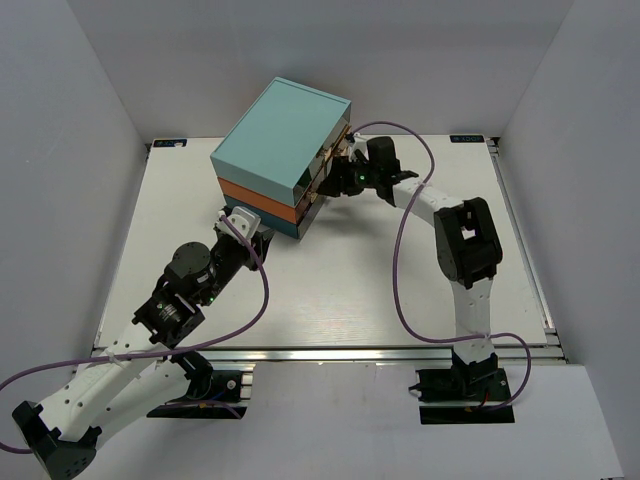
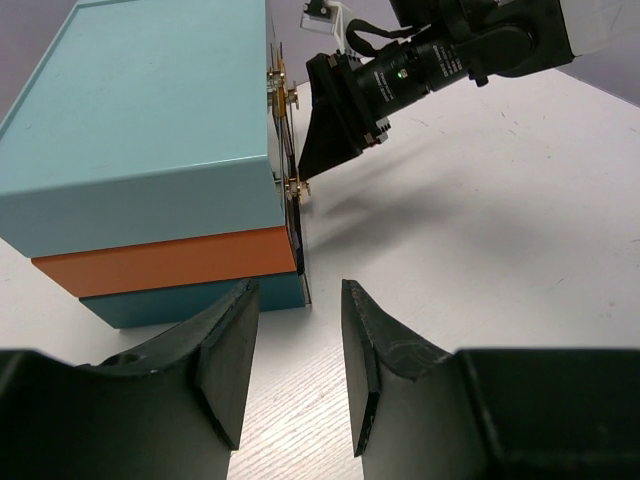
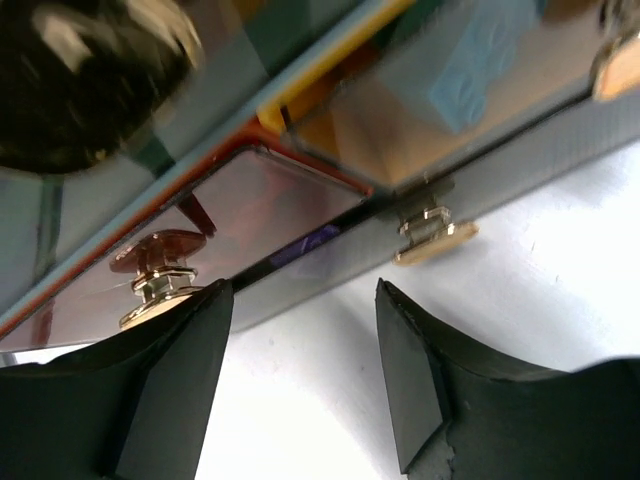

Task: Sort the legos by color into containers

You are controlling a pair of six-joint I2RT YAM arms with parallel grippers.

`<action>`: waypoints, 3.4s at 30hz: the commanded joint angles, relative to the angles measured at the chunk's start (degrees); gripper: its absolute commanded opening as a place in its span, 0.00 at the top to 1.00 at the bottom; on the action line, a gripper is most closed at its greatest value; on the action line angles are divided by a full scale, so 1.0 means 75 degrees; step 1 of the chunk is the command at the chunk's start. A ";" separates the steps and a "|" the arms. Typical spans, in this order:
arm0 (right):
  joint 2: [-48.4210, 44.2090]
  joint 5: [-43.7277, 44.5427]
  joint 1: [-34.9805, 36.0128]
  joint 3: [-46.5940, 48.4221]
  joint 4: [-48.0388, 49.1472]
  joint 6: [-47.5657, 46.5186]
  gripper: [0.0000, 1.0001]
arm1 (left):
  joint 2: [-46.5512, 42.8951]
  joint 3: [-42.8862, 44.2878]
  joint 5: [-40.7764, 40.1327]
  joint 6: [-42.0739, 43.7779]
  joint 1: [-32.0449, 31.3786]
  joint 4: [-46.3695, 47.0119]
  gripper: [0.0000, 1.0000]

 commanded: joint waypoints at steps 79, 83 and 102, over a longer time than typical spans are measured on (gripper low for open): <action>-0.1313 0.2241 -0.0453 -0.1989 0.0577 -0.1258 0.28 | 0.0052 -0.0081 -0.0143 0.0111 0.0019 0.0080 0.50; -0.0833 0.2215 -0.0395 -0.1286 0.0096 -0.0942 0.29 | 0.0041 -0.0093 -0.0260 0.0123 0.0019 0.0056 0.49; 0.1017 0.2299 -0.0383 0.0718 -0.0396 -0.0438 0.52 | 0.0099 -0.0093 -0.0166 0.0146 0.0019 0.0115 0.49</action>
